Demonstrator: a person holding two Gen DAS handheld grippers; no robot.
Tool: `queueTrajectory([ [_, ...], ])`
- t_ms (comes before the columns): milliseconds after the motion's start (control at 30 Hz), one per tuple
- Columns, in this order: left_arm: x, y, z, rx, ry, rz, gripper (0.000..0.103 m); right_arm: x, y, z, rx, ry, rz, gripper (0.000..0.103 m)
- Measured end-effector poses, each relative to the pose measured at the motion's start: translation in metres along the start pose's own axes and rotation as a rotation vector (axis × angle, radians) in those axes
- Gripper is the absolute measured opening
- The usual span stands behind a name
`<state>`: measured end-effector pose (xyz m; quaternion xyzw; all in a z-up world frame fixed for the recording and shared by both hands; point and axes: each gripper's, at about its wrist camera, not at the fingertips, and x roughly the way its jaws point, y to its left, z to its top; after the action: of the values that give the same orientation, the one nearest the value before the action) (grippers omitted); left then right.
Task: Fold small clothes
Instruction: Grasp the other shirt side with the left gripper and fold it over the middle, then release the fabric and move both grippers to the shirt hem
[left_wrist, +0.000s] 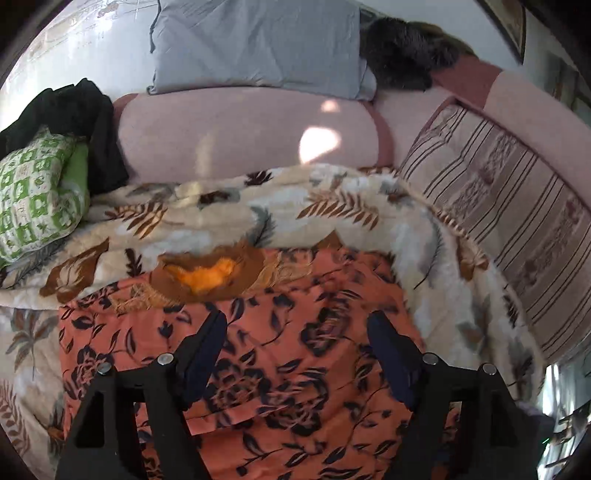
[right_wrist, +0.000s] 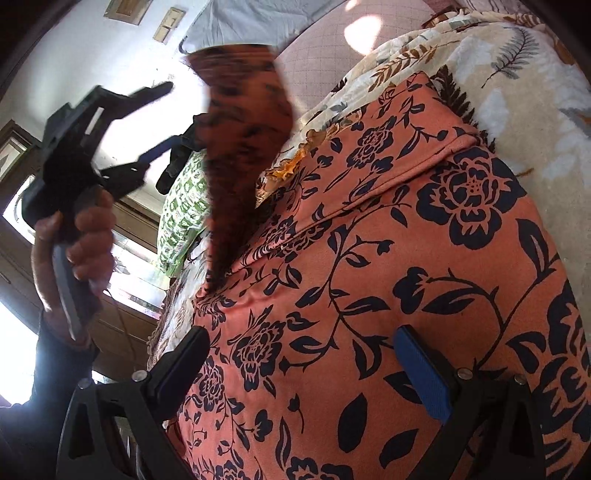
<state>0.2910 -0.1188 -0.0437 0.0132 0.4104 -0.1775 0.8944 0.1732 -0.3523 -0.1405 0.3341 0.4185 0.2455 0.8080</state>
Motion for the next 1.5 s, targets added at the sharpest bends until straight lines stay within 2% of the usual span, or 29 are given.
queueTrajectory([
  [100,-0.015,0.044,-0.028,-0.059,-0.019,0.070,0.080,-0.013,-0.007,0.002,0.057,-0.019,0.035,0.101],
  [200,-0.030,0.104,-0.046,-0.123,-0.048,0.183,0.080,-0.030,-0.012,0.012,0.129,-0.064,0.067,0.101],
  [300,-0.027,0.158,-0.069,-0.213,-0.024,0.270,0.080,-0.047,-0.011,0.032,0.175,-0.123,0.092,0.101],
  [400,-0.016,0.193,-0.092,-0.292,0.004,0.304,0.080,-0.043,-0.011,0.067,0.229,-0.129,0.123,0.102],
  [433,-0.012,0.200,-0.099,-0.308,0.009,0.311,0.080,-0.038,-0.014,0.079,0.264,-0.126,0.150,0.102],
  [500,-0.005,0.208,-0.110,-0.325,0.021,0.315,0.080,-0.024,-0.023,0.100,0.351,-0.140,0.132,0.102],
  [567,0.001,0.214,-0.118,-0.337,0.027,0.318,0.080,-0.006,-0.032,0.116,0.421,-0.131,0.150,0.101],
  [733,0.011,0.222,-0.130,-0.375,0.031,0.285,0.082,0.027,-0.055,0.131,0.527,-0.126,-0.007,0.097],
  [833,0.013,0.222,-0.131,-0.369,0.023,0.290,0.083,0.039,-0.065,0.133,0.558,-0.118,-0.099,0.080],
  [867,0.013,0.222,-0.131,-0.368,0.023,0.291,0.083,0.041,-0.063,0.134,0.537,-0.117,-0.116,0.063],
  [900,0.013,0.222,-0.131,-0.368,0.021,0.291,0.083,0.043,-0.060,0.138,0.502,-0.105,-0.148,0.030],
  [933,0.013,0.222,-0.131,-0.369,0.019,0.289,0.083,0.041,-0.057,0.141,0.480,-0.107,-0.195,0.017],
  [967,0.013,0.223,-0.131,-0.371,0.017,0.286,0.083,0.035,-0.054,0.143,0.460,-0.134,-0.242,0.011],
  [1000,0.013,0.223,-0.131,-0.371,0.018,0.285,0.083,0.025,-0.046,0.143,0.415,-0.171,-0.304,0.010],
  [1067,0.015,0.223,-0.130,-0.368,0.023,0.294,0.085,0.009,-0.035,0.136,0.335,-0.224,-0.406,0.010],
  [1100,0.015,0.222,-0.129,-0.366,0.028,0.300,0.085,0.013,-0.038,0.131,0.332,-0.196,-0.436,0.012],
  [1133,0.014,0.222,-0.127,-0.364,0.034,0.305,0.085,0.018,-0.048,0.126,0.353,-0.149,-0.440,0.014],
  [1167,0.012,0.221,-0.127,-0.365,0.043,0.308,0.085,0.019,-0.056,0.119,0.382,-0.135,-0.407,0.014],
  [1233,0.003,0.221,-0.127,-0.376,0.052,0.307,0.085,0.006,-0.057,0.111,0.387,-0.184,-0.367,0.022],
  [1267,-0.006,0.222,-0.127,-0.385,0.037,0.307,0.085,-0.002,-0.052,0.107,0.379,-0.198,-0.355,0.044],
  [1300,-0.017,0.223,-0.127,-0.398,0.017,0.304,0.085,-0.012,-0.047,0.104,0.371,-0.207,-0.339,0.084],
  [1333,-0.030,0.225,-0.129,-0.415,-0.008,0.290,0.085,-0.026,-0.039,0.098,0.360,-0.238,-0.331,0.093],
  [1367,-0.047,0.228,-0.132,-0.435,-0.041,0.276,0.085,-0.044,-0.035,0.090,0.341,-0.273,-0.286,0.093],
  [1433,-0.083,0.237,-0.141,-0.490,-0.100,0.277,0.085,-0.077,-0.034,0.075,0.348,-0.285,-0.161,0.093],
  [1500,-0.121,0.253,-0.161,-0.605,-0.178,0.267,0.085,-0.115,-0.047,0.058,0.406,-0.328,-0.092,0.093],
])
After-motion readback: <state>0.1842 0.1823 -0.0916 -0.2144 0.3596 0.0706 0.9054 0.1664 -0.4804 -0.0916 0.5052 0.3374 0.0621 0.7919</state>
